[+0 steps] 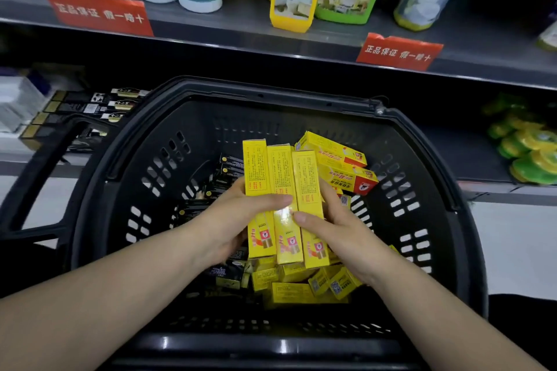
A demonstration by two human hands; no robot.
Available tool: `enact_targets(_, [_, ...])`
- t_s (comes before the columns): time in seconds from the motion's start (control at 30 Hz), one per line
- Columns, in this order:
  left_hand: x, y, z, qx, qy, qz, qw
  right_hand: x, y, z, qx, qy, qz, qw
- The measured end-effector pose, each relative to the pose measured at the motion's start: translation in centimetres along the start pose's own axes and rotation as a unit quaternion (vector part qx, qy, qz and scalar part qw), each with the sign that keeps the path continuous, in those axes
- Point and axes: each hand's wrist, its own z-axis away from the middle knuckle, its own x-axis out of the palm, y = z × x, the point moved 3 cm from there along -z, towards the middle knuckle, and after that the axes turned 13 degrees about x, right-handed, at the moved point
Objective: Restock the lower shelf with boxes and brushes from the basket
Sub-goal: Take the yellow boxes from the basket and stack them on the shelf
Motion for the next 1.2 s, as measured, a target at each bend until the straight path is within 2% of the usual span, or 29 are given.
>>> enact_targets(0.1, [-0.4,1.5,-0.5,0.035,0.008,-0.060,0.998,-1.4,-0.1,0.8,-0.025,0.016,0.004,1.000])
enact_targets(0.2, [-3.0,4.6,-0.5,0.086,0.039,-0.109,0.990,-2.8,0.0,1.4,-0.009,0.049,0.004,0.999])
enact_targets(0.37, [-11.2,10.2,1.3,0.161,0.169,-0.152,0.960,-2.2,-3.1,0.1,0.010,0.041,0.031,0.999])
enact_targets(0.43, [-14.4,11.8,2.6,0.177,0.221,-0.177,0.943,-0.5,-5.9,-1.6,-0.009,0.032,0.040,0.999])
enact_targets(0.53, [-18.7,12.5,4.7,0.178,0.288,-0.181,0.923,3.6,-9.8,-4.2,-0.054,-0.026,0.044,0.997])
enact_targets(0.67, [-21.7,11.2,5.8,0.117,0.286,-0.118,0.944,9.7,-12.9,-7.2,-0.086,-0.088,0.040,0.992])
enact_targets(0.83, [-22.2,9.9,4.7,0.067,0.240,-0.042,0.968,13.6,-14.1,-9.7,-0.062,-0.059,-0.004,0.996])
enact_targets(0.93, [-21.8,9.7,3.8,0.060,0.216,-0.039,0.974,13.5,-14.3,-10.4,-0.058,-0.027,-0.028,0.998])
enact_targets(1.2, [-19.7,9.1,2.3,0.032,0.153,-0.045,0.987,8.6,-14.6,-10.2,-0.076,0.024,-0.008,0.997])
